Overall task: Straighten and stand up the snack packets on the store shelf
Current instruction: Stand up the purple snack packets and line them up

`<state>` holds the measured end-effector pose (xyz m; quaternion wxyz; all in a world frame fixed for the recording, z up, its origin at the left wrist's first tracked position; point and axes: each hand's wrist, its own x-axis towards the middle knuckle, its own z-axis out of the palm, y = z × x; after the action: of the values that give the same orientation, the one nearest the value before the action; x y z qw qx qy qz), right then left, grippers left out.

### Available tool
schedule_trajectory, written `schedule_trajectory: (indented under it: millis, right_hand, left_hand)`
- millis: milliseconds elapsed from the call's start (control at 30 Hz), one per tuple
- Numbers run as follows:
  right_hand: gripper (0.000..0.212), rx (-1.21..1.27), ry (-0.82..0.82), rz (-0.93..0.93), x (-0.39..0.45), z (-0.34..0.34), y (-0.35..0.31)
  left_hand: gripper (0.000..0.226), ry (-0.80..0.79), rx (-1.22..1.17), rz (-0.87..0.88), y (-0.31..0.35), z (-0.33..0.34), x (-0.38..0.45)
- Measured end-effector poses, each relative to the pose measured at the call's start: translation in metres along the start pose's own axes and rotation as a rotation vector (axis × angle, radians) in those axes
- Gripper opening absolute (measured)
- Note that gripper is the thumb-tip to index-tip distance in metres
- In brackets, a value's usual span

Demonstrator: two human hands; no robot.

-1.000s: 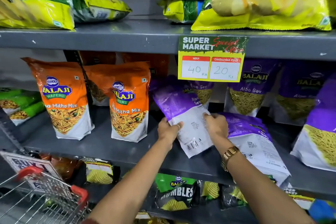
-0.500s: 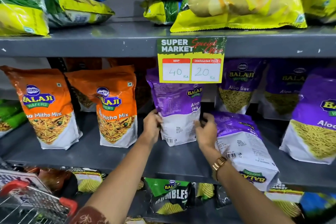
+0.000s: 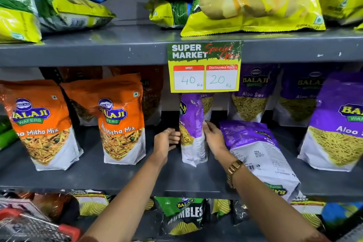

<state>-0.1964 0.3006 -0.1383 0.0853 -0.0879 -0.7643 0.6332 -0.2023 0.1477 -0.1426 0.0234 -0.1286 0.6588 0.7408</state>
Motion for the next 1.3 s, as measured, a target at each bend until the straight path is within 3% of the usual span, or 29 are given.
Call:
schedule_trajectory:
  millis: [133, 267, 367, 433, 533, 600, 700, 800, 967, 1200, 1300]
  right_hand:
    - [0.022, -0.007, 0.329, -0.178, -0.013, -0.008, 0.008]
    - [0.012, -0.082, 0.133, -0.342, -0.035, -0.001, 0.024]
    - [0.011, -0.195, 0.152, -0.351, -0.030, -0.001, 0.026]
    - [0.015, -0.220, 0.144, -0.291, -0.024, -0.002, 0.023]
    - [0.028, -0.101, 0.075, -0.025, -0.009, -0.001, 0.015]
    - [0.034, -0.101, 0.116, 0.148, 0.005, -0.001, 0.012]
    - [0.040, -0.151, 0.202, 0.231, 0.014, -0.003, 0.004]
    - [0.059, -0.073, 0.296, 0.284, 0.017, -0.003, 0.004]
    - [0.064, 0.096, 0.232, 0.401, 0.012, 0.006, 0.008]
    - [0.063, 0.018, 0.272, 0.418, 0.020, 0.001, -0.006]
    - [0.053, -0.087, 0.391, 0.335, 0.025, -0.024, -0.017]
  left_hand:
    - [0.030, 0.084, -0.057, 0.003, 0.015, 0.008, 0.013]
    - [0.050, -0.110, 0.041, -0.093, 0.020, 0.018, 0.026]
    - [0.046, -0.136, 0.103, -0.091, 0.016, 0.027, 0.023]
    - [0.036, -0.008, 0.079, 0.018, 0.009, 0.028, 0.018]
    - [0.023, 0.196, 0.054, 0.190, -0.006, 0.025, 0.002]
    - [0.031, 0.332, 0.105, 0.329, -0.017, 0.025, -0.011]
    - [0.035, 0.412, 0.150, 0.485, -0.021, 0.023, -0.025]
    - [0.028, 0.431, 0.072, 0.412, -0.009, 0.016, -0.014]
    - [0.051, 0.068, 0.058, 0.180, -0.007, 0.007, -0.004]
    - [0.051, 0.138, 0.125, 0.198, -0.008, 0.010, -0.017]
    - [0.048, 0.365, 0.116, 0.319, -0.006, 0.014, -0.029]
